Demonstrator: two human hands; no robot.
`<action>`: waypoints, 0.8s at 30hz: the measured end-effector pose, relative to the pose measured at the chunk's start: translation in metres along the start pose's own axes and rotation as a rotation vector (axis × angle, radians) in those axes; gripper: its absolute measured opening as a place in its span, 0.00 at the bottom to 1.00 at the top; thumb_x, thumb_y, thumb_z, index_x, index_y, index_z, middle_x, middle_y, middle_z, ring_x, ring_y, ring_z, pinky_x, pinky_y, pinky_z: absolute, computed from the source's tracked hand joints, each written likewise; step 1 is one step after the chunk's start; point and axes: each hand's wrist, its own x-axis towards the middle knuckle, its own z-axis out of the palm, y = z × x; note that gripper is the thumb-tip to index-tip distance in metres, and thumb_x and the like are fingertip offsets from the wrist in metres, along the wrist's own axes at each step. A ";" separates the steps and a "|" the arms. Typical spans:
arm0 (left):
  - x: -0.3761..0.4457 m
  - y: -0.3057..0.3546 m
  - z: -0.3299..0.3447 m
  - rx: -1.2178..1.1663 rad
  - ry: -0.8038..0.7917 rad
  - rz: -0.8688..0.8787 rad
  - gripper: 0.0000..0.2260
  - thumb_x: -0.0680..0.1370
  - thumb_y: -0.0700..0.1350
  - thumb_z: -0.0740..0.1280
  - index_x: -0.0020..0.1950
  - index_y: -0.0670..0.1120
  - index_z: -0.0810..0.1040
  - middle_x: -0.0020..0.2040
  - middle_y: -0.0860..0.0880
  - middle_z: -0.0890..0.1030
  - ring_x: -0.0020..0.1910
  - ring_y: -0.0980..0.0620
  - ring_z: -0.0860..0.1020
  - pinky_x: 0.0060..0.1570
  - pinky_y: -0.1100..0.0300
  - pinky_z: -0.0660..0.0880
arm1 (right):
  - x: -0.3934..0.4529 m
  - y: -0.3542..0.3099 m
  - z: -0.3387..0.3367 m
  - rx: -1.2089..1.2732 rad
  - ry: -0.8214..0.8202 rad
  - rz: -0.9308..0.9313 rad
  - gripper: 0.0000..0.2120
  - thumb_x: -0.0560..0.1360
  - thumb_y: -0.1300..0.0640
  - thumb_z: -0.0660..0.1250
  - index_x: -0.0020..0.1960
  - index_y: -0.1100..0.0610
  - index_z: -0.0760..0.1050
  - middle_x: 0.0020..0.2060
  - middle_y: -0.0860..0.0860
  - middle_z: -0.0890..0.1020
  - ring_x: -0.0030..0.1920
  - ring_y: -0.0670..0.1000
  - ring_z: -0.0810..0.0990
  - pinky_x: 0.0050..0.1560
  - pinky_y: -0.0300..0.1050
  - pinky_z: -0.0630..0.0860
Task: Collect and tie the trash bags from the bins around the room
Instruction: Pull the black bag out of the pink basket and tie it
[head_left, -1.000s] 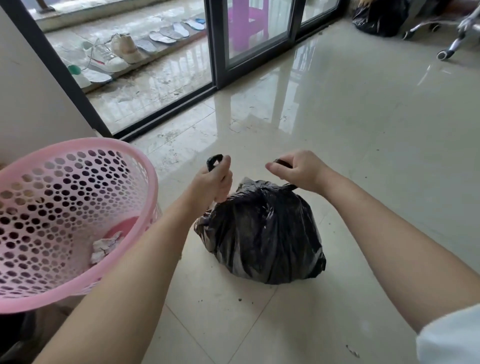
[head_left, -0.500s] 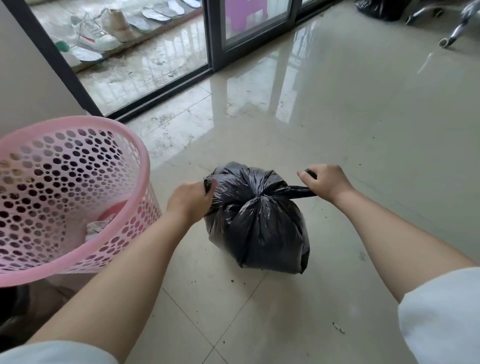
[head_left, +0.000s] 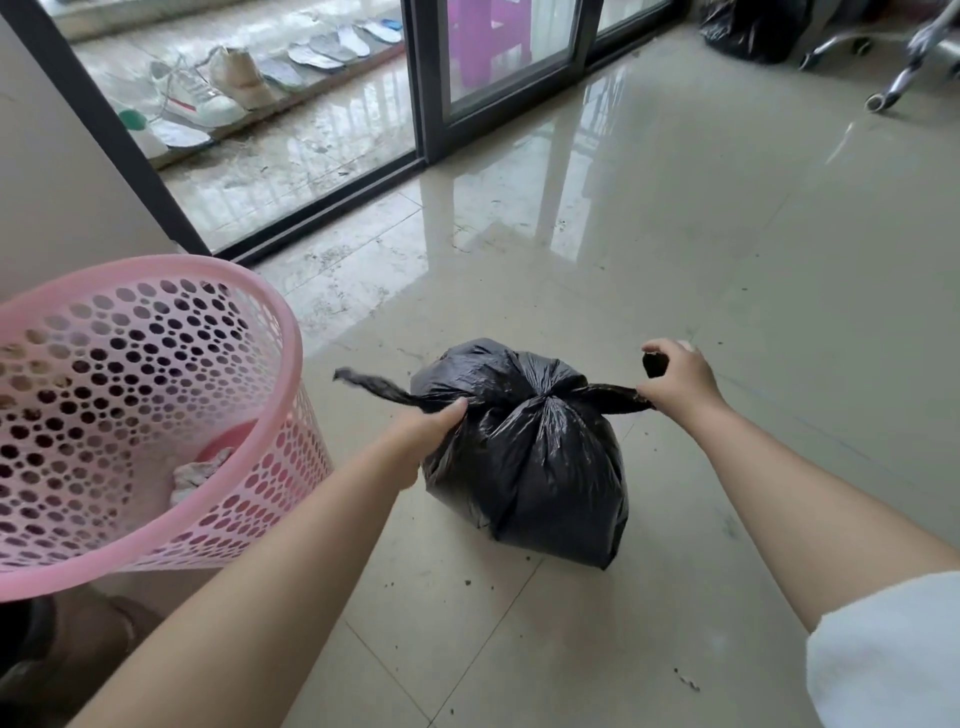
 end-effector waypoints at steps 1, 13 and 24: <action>0.002 -0.006 0.002 0.047 0.018 0.044 0.32 0.74 0.57 0.66 0.73 0.44 0.63 0.72 0.49 0.66 0.72 0.47 0.65 0.70 0.57 0.62 | 0.001 0.000 0.001 0.030 -0.014 0.055 0.23 0.71 0.66 0.63 0.66 0.62 0.68 0.65 0.61 0.69 0.63 0.59 0.70 0.60 0.46 0.68; 0.000 0.024 0.027 -0.342 0.070 0.385 0.15 0.81 0.40 0.56 0.36 0.44 0.75 0.41 0.46 0.79 0.47 0.51 0.78 0.65 0.54 0.70 | -0.005 0.007 0.020 0.934 -0.411 0.670 0.22 0.79 0.47 0.55 0.69 0.57 0.65 0.54 0.52 0.73 0.72 0.50 0.60 0.75 0.48 0.53; -0.011 0.057 0.025 -0.455 -0.155 0.533 0.19 0.83 0.46 0.47 0.33 0.43 0.63 0.17 0.53 0.68 0.17 0.58 0.66 0.20 0.68 0.65 | 0.007 -0.062 0.019 1.481 -0.270 0.394 0.20 0.82 0.50 0.48 0.32 0.56 0.60 0.12 0.46 0.61 0.12 0.44 0.60 0.19 0.33 0.62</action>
